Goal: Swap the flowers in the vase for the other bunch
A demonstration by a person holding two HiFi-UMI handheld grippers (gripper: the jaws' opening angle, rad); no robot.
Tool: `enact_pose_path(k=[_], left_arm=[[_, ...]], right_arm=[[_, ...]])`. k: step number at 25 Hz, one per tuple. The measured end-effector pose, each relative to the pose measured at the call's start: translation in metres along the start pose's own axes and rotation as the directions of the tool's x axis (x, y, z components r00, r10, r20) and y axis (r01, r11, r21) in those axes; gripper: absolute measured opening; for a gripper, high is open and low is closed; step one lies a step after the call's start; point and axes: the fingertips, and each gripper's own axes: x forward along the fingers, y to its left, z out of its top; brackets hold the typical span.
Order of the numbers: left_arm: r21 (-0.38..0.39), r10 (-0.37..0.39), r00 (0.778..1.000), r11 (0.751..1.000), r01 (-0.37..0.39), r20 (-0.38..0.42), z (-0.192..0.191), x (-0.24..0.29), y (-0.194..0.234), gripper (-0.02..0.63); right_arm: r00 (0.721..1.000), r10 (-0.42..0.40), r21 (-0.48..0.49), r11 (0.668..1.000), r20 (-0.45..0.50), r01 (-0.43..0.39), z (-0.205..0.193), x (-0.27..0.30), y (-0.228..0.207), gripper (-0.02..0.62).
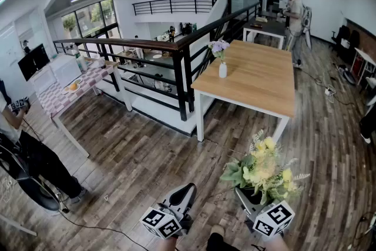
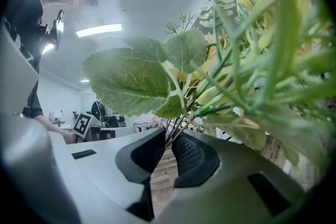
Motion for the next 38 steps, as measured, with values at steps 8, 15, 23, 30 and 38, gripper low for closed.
enact_pose_path(k=[8,15,23,30,38], left_arm=[[0.006,-0.002,1.000,1.000,0.002,-0.018,0.004,0.065,0.027,0.018],[0.001,-0.003,1.000,1.000,0.003,-0.027,0.003,0.126,0.045,0.018],[0.001,-0.020,1.000,1.000,0.020,-0.008,0.006,0.182,0.055,0.018],[-0.002,-0.017,1.000,1.000,0.017,-0.007,0.005,0.212,0.071,0.018],[0.003,-0.048,0.999,0.999,0.048,-0.022,0.008,0.257,0.091,0.018]], right_arm=[[1.000,-0.001,0.009,1.000,0.008,0.001,0.015,0.032,-0.060,0.058],[1.000,-0.014,0.018,1.000,0.017,0.014,0.025,0.051,-0.117,0.058],[1.000,-0.005,-0.005,1.000,0.016,0.005,0.036,0.069,-0.161,0.058],[1.000,-0.001,0.000,1.000,0.011,0.001,0.038,0.087,-0.186,0.058],[1.000,-0.017,0.010,1.000,0.001,0.017,0.036,0.115,-0.219,0.058]])
